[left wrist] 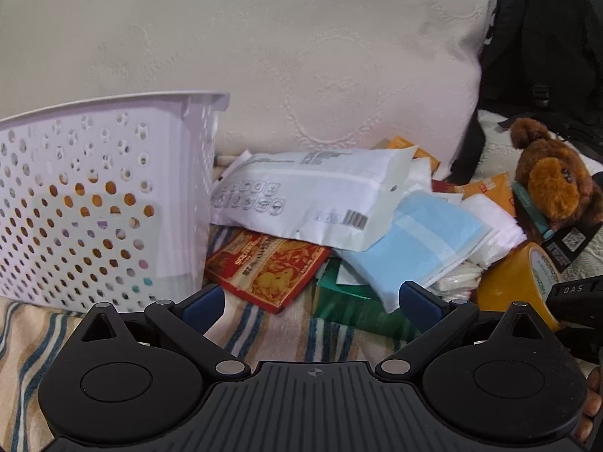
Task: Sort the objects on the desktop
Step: 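Move the right gripper to the amber tape roll and grasp its rim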
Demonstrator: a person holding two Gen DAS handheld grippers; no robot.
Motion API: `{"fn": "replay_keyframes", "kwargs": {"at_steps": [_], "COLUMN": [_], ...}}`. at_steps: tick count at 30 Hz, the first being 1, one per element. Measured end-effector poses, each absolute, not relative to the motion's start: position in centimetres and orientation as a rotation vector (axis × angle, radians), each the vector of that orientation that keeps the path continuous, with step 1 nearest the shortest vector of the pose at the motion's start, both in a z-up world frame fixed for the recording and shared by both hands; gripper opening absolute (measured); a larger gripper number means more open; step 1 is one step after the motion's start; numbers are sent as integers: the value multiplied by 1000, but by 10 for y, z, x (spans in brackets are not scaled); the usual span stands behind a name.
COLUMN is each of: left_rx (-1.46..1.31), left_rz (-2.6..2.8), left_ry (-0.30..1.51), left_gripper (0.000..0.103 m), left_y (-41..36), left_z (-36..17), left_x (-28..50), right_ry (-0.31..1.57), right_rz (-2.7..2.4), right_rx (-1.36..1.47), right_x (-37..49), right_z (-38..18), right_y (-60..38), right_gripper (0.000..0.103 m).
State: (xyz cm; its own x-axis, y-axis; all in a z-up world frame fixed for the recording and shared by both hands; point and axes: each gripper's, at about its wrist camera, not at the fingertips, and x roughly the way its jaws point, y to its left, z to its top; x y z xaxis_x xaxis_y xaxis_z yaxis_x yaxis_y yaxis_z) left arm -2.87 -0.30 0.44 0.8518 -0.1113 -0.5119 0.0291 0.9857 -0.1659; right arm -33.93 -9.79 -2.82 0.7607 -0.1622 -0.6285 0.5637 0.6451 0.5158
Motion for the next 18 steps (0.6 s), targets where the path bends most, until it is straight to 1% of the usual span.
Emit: {"fn": "replay_keyframes", "kwargs": {"at_steps": [1, 4, 8, 12, 15, 17, 18], "left_rx": [-152, -145, -156, -63, 52, 70, 56], "left_rz": [-87, -150, -207, -148, -106, -116, -110], "left_ry": [537, 481, 441, 438, 431, 448, 453], "left_gripper": [103, 103, 103, 103, 103, 103, 103], "left_y": [-5, -13, -26, -47, -61, -63, -62], "left_z": [6, 13, 19, 15, 8, 3, 1], "left_x": [-31, -41, -48, -48, -48, -44, -42], "right_ry": [567, 522, 531, 548, 550, 550, 551], "right_rz": [-441, -389, -298, -328, -314, -314, -324], "right_rx": [785, 786, 647, 498, 543, 531, 520], "right_x": [-344, -359, -367, -366, -369, -372, -353], "right_z": [-28, -16, -10, -16, -17, -16, -12], "right_y": [-97, -85, -50, -20, -34, -34, -29], "right_gripper": [18, 16, 16, 12, 12, 12, 12]}}
